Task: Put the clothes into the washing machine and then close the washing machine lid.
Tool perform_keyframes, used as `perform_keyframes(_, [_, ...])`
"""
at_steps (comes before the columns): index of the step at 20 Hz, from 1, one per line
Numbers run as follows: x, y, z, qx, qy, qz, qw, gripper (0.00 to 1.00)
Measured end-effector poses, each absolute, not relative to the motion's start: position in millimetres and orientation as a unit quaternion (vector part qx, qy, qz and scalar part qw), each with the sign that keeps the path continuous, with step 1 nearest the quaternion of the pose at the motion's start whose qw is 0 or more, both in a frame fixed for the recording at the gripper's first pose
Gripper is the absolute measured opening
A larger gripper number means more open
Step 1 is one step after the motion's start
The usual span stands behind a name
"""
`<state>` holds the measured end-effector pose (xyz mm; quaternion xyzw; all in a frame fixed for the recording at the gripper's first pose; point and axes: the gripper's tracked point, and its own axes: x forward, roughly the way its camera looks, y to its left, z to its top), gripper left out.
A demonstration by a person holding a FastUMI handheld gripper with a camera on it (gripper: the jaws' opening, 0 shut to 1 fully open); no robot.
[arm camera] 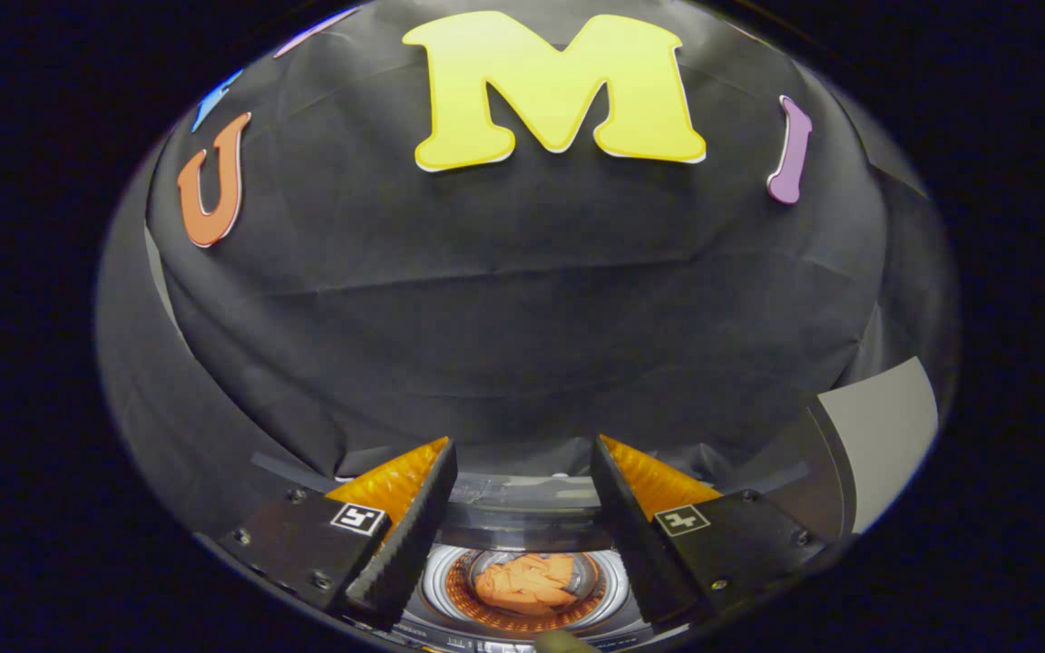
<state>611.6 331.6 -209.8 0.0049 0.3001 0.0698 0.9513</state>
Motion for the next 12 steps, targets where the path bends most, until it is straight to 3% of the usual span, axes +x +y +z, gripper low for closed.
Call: perform_keyframes(12, [611.2, 332.9, -210.7, 0.003, 0.287, 0.079, 0.955, 0.93])
